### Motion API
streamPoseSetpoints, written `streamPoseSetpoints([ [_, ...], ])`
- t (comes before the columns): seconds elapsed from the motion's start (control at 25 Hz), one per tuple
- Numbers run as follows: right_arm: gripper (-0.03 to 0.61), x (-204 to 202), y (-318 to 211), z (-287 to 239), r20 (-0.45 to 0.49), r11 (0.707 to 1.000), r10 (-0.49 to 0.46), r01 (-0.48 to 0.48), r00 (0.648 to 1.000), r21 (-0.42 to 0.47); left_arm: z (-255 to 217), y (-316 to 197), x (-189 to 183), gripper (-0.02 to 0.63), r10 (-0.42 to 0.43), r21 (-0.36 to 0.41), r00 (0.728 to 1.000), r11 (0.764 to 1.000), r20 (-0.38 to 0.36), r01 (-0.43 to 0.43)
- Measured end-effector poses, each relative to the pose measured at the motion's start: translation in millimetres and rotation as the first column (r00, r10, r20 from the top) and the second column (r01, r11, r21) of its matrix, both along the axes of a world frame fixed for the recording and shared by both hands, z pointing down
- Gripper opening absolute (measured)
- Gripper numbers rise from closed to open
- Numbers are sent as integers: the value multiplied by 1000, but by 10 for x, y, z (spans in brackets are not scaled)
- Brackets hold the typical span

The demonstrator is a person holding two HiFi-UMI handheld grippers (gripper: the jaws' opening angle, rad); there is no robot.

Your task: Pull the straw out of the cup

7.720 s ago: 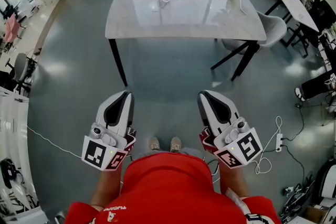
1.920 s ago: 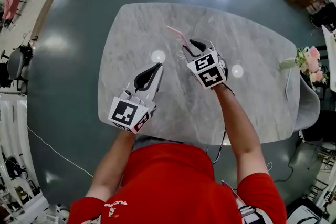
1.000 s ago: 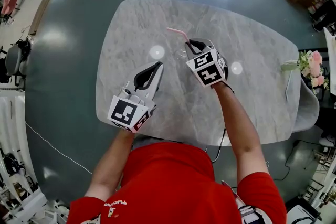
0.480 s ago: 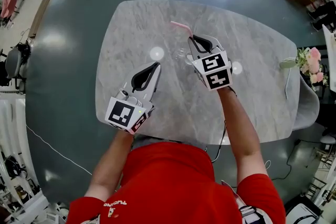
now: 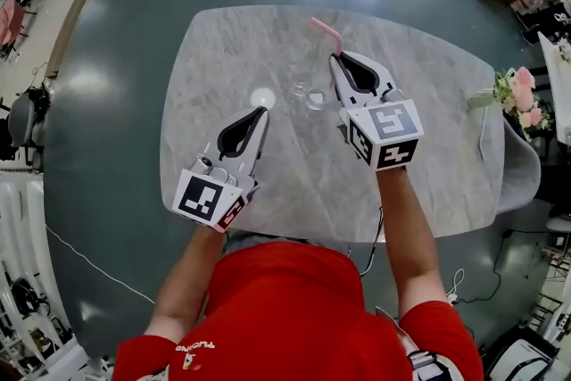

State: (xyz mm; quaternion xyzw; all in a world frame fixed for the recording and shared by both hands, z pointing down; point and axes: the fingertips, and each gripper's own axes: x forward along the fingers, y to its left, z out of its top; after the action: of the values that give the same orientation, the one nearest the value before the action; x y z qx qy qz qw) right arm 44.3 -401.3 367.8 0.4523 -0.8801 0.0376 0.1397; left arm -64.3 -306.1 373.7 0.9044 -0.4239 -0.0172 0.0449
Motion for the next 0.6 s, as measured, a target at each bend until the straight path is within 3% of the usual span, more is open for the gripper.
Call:
streamPoseSetpoints([
  [0.6,24,259,882,-887,290,988,25,-69,957,141,-428,270,-43,5,21,79,999,997,-42,-18],
])
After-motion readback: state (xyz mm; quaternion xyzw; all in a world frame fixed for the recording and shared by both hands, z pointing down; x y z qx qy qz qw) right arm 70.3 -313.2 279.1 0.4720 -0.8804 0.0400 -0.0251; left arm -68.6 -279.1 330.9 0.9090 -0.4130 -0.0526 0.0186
